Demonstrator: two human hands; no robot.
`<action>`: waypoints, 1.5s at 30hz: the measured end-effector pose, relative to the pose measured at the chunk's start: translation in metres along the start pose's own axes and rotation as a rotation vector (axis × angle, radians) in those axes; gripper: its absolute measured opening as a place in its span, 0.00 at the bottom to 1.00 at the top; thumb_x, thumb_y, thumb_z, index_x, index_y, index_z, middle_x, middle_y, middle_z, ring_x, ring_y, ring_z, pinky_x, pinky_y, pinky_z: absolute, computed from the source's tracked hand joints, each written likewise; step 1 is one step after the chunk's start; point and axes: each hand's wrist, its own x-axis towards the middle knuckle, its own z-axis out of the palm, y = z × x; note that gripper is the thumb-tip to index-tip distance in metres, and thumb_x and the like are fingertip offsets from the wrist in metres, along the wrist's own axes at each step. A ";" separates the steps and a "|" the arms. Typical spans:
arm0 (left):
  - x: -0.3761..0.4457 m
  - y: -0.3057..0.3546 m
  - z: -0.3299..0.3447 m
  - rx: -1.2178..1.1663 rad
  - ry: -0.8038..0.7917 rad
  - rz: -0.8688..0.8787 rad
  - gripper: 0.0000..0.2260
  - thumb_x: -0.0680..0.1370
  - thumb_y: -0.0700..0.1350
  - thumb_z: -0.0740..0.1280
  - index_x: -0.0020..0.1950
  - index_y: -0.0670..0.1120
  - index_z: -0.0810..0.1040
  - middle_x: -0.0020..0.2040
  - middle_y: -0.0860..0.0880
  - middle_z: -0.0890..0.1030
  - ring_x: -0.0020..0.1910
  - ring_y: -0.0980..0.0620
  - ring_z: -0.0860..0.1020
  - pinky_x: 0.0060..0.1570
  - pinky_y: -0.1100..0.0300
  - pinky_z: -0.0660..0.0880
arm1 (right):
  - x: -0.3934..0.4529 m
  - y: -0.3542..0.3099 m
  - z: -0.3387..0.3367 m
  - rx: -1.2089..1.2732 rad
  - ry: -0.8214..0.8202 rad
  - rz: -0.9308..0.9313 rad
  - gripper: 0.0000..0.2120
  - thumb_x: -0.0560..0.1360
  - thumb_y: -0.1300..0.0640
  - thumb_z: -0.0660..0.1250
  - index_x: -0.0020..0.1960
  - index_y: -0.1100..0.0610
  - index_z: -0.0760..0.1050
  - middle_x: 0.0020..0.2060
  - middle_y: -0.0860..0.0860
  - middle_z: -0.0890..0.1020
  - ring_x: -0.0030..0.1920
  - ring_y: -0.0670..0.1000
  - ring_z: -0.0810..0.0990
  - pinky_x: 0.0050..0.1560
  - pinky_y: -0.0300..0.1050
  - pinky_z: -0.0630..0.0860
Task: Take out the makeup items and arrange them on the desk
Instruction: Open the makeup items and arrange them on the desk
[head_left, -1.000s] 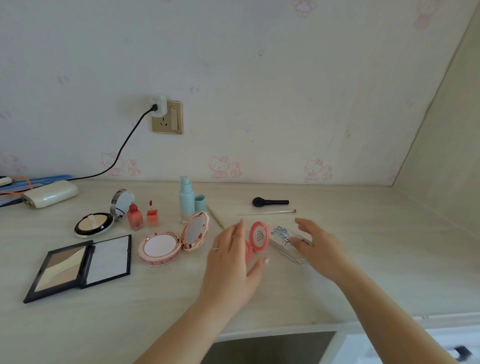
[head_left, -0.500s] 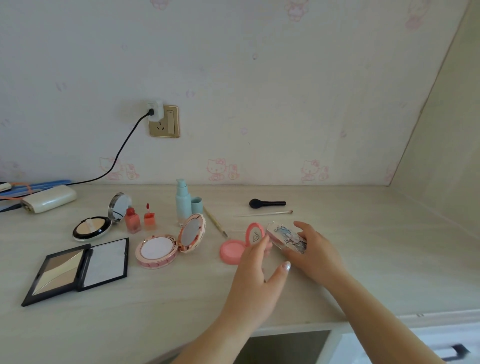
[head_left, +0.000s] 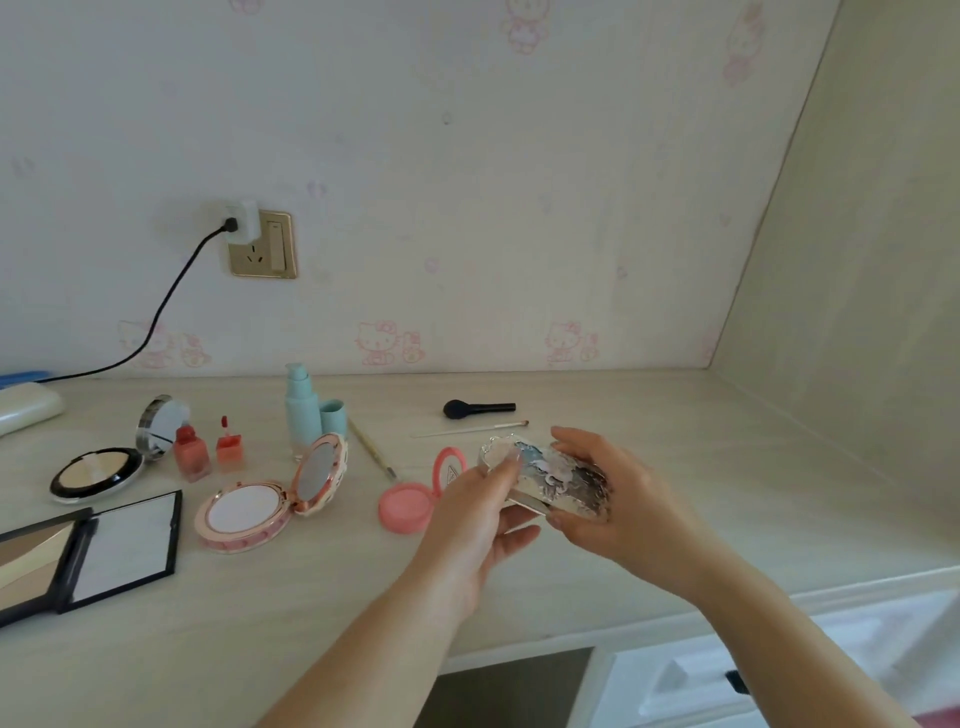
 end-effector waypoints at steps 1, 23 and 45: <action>0.000 0.001 0.001 0.011 0.007 0.014 0.08 0.78 0.45 0.65 0.40 0.53 0.73 0.29 0.51 0.82 0.34 0.51 0.79 0.41 0.56 0.76 | 0.001 -0.001 -0.001 -0.042 -0.009 -0.011 0.34 0.67 0.50 0.73 0.69 0.40 0.63 0.56 0.38 0.72 0.57 0.41 0.72 0.55 0.32 0.69; 0.001 -0.014 0.019 -0.167 -0.110 0.061 0.13 0.81 0.47 0.59 0.60 0.46 0.79 0.55 0.46 0.84 0.55 0.51 0.82 0.59 0.51 0.76 | 0.041 -0.010 0.032 0.721 0.092 0.379 0.08 0.75 0.50 0.65 0.53 0.49 0.75 0.43 0.53 0.82 0.42 0.52 0.82 0.45 0.49 0.78; 0.014 -0.020 0.025 -0.289 -0.015 -0.050 0.13 0.82 0.45 0.57 0.58 0.42 0.79 0.53 0.41 0.84 0.51 0.44 0.82 0.49 0.51 0.81 | 0.042 0.009 0.009 0.693 -0.027 0.456 0.12 0.78 0.53 0.54 0.48 0.57 0.74 0.36 0.52 0.79 0.36 0.49 0.79 0.39 0.45 0.77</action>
